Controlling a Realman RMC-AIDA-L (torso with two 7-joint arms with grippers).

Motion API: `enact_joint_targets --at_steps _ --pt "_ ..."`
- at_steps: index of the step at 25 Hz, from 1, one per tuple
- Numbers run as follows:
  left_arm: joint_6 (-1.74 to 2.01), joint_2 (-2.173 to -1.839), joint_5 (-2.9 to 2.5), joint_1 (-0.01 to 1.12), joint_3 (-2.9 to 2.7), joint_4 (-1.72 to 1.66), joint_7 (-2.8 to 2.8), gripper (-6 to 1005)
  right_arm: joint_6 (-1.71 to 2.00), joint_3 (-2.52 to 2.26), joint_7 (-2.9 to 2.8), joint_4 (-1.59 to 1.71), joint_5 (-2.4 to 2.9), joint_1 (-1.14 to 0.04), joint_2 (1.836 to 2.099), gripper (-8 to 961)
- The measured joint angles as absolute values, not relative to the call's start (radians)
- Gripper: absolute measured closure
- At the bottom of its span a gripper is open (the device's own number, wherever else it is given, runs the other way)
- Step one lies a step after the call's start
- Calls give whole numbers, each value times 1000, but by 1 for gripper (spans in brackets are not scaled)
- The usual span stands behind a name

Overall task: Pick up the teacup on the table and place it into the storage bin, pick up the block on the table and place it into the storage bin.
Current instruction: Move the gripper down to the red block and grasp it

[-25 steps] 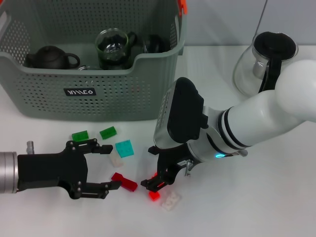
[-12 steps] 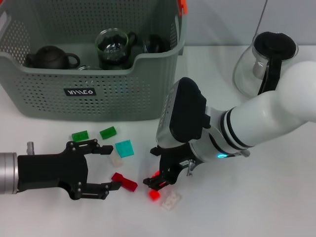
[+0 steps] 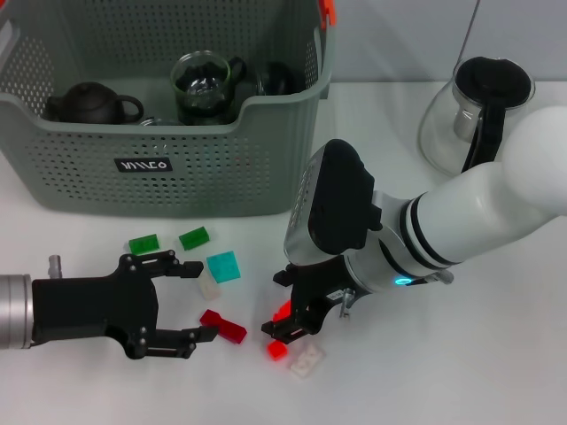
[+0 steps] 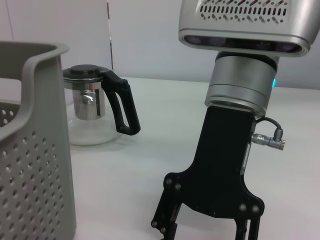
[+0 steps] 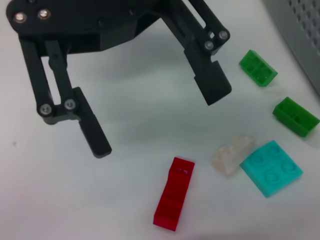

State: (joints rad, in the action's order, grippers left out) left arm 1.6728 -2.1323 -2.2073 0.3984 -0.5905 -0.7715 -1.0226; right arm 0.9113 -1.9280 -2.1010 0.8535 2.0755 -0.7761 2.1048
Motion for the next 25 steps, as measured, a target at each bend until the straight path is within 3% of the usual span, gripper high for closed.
enact_joint_targets --at_steps 23,25 --pt "1670 -2134 -2207 397 -591 -767 -1020 156 960 -1925 -2188 880 2129 -771 2103 193" --pt "1670 -2134 -2207 397 -591 -765 -1020 156 960 -1924 -2197 881 2129 -771 2103 291"
